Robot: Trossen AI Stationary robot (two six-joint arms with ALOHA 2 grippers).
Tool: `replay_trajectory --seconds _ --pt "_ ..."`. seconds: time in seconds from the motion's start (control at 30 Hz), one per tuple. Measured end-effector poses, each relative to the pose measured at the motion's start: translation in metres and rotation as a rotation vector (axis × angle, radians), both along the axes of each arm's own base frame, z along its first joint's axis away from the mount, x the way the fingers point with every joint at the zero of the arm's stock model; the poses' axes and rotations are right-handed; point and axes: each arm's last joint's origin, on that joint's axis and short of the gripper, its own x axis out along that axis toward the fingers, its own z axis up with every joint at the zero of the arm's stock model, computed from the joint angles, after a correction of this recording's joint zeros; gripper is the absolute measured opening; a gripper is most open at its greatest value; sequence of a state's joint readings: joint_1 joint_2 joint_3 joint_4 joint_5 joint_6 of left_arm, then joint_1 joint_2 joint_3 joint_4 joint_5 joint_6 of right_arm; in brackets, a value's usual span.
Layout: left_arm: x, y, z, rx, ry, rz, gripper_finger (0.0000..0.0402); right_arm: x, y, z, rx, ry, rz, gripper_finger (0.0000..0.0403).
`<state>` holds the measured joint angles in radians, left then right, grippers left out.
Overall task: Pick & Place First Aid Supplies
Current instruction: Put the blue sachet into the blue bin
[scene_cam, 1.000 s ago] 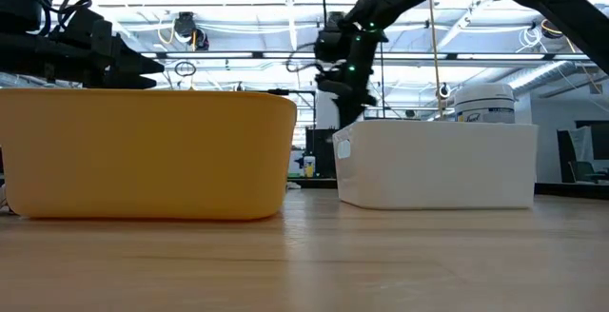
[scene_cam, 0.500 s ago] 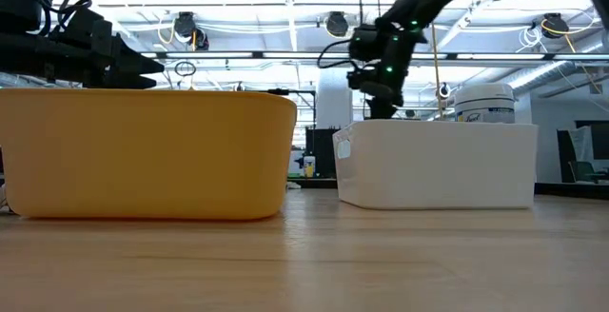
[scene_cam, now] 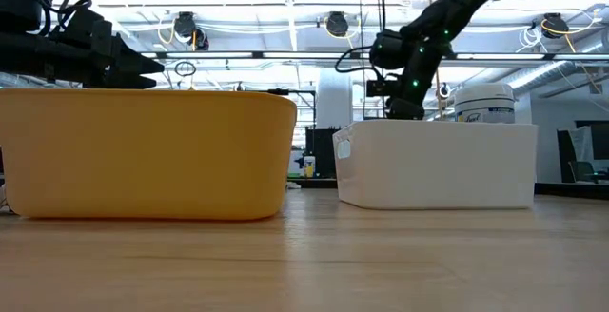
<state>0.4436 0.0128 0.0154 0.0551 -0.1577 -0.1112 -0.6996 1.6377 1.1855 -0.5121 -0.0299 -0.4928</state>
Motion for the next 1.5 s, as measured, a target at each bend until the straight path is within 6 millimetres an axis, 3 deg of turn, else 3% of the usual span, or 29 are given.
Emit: replay_trajectory --seconds 0.17,0.53,0.73,1.27,1.5 --pt "0.0000 0.0000 0.0000 0.000 0.000 0.000 0.0308 -0.0016 -0.0017 0.0001 -0.008 0.006 0.006 0.0012" --pt "0.0000 0.0000 0.0000 0.000 0.000 0.000 0.0308 -0.0047 0.0014 -0.0024 0.026 0.046 0.010 0.0121" --pt "0.0000 0.0000 0.0000 -0.001 0.000 0.000 0.0308 -0.0036 0.0004 -0.0016 0.014 0.034 0.009 0.0158" --pt "-0.0010 0.0013 0.0009 -0.003 -0.013 0.058 0.0308 -0.0017 -0.0011 -0.0001 -0.002 0.011 0.000 0.0167" --pt "-0.0005 0.0005 0.0014 -0.157 -0.127 0.011 0.0308 -0.0016 -0.0012 -0.0002 0.004 0.005 -0.015 0.0165"
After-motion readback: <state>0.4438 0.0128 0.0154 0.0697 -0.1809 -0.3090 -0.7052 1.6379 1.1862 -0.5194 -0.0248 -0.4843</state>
